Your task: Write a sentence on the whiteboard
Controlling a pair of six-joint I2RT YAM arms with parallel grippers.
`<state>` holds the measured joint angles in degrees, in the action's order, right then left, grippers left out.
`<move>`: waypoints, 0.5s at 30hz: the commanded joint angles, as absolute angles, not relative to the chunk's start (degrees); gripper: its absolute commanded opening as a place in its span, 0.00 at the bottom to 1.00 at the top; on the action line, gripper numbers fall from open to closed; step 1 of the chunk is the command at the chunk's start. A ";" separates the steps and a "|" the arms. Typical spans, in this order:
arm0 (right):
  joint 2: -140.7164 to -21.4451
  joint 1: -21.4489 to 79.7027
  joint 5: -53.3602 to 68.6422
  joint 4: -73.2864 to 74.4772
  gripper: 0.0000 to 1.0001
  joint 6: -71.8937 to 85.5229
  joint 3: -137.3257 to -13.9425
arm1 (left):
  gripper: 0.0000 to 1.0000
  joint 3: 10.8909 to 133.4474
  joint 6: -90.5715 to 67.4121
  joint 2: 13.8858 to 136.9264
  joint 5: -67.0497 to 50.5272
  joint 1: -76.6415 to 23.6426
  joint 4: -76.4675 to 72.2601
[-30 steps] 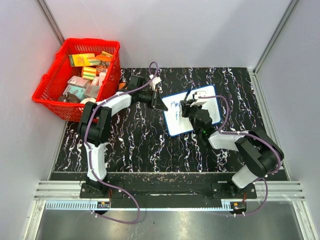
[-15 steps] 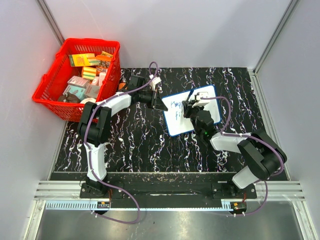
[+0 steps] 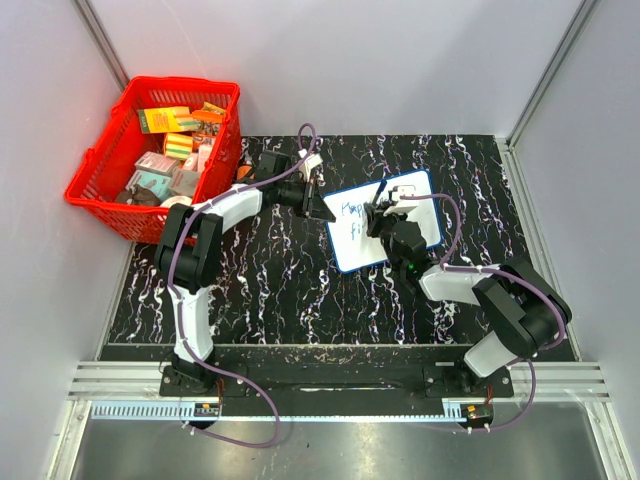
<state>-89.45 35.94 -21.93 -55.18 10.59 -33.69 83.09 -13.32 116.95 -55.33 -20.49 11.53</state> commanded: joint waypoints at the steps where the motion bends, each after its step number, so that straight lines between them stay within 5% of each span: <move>1: -88.95 35.68 -22.06 -54.23 0.00 11.16 -33.05 | 0.00 80.25 -4.75 118.48 -41.84 -21.36 15.64; 15: -87.45 35.68 -20.13 -53.09 0.00 11.25 -31.29 | 0.00 80.42 -4.92 118.65 -42.01 -21.36 15.47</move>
